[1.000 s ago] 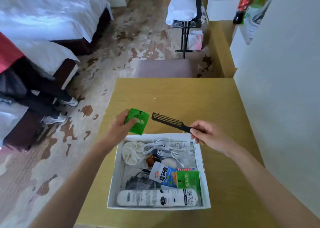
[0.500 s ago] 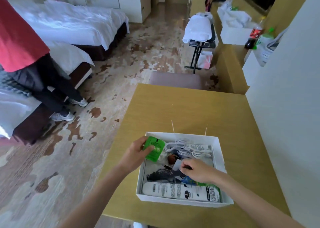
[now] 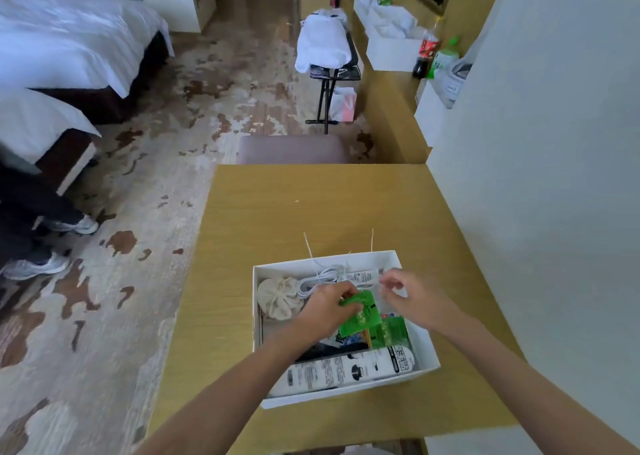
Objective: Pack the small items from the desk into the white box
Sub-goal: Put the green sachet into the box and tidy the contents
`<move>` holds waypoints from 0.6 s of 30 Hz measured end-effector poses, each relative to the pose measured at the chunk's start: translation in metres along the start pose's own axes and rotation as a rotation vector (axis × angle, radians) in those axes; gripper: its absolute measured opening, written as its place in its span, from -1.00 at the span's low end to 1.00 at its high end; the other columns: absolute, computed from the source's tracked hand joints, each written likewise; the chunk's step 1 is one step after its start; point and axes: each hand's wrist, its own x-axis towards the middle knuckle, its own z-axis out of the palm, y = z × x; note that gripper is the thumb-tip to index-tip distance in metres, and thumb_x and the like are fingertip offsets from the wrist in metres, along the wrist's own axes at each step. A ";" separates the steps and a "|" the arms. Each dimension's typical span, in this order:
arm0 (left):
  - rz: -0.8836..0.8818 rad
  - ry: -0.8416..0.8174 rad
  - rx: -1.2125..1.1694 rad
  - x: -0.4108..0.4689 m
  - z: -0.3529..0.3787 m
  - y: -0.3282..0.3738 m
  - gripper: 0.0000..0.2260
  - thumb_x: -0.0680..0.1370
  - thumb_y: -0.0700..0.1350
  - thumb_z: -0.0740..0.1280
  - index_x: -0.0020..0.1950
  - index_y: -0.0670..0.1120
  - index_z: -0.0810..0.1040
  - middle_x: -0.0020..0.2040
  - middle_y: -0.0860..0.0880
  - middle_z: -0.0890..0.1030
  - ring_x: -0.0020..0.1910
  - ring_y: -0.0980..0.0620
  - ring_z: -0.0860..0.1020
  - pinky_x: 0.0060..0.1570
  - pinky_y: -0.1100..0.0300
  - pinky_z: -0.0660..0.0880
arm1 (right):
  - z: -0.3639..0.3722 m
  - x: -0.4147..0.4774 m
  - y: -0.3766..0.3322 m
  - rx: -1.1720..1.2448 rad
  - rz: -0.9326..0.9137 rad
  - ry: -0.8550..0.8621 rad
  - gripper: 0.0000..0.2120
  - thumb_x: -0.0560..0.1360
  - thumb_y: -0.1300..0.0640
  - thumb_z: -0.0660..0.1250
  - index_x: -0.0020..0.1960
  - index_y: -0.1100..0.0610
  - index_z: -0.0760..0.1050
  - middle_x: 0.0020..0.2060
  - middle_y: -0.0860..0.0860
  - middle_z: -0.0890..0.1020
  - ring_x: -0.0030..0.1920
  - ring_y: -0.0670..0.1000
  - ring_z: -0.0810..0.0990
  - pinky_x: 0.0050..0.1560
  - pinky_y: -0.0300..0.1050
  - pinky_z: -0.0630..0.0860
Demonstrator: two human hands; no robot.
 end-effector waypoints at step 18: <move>0.073 -0.069 0.230 0.024 0.047 -0.008 -0.75 0.51 -0.21 0.32 0.19 -0.07 0.50 0.08 0.01 0.56 0.00 0.15 0.45 0.04 0.31 0.39 | -0.007 -0.010 0.054 -0.113 0.073 0.131 -0.82 0.54 0.04 0.26 0.10 0.05 0.53 0.01 -0.06 0.58 0.05 -0.04 0.48 0.02 -0.14 0.40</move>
